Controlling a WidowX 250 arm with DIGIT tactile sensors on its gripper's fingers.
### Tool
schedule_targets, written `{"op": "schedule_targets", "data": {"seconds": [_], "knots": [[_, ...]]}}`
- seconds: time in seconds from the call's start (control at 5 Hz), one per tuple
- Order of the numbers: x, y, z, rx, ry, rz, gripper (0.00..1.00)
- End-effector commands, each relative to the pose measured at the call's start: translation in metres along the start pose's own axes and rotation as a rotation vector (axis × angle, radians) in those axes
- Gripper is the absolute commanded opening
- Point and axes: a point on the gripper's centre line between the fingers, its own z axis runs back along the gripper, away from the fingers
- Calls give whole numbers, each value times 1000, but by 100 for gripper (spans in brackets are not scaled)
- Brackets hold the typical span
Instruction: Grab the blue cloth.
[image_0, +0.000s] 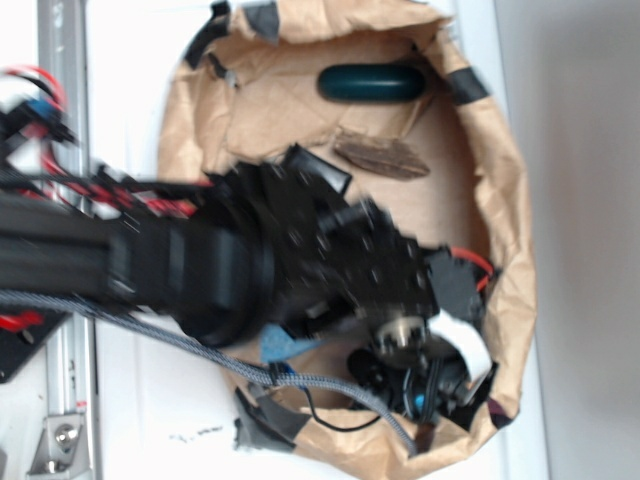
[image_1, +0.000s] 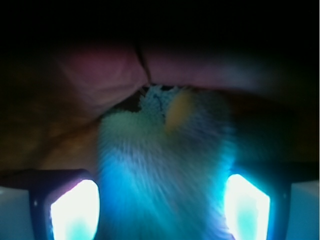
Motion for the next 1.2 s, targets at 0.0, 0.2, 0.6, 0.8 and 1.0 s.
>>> {"op": "schedule_targets", "data": {"seconds": [0.0, 0.2, 0.6, 0.8, 1.0], "knots": [[13, -4, -9, 48, -8, -7, 0], [7, 6, 8, 55, -46, 30, 0], [-31, 27, 65, 128, -117, 217, 0], [-45, 30, 90, 160, -111, 363, 0], [-52, 38, 112, 169, -3, 612, 0]]}}
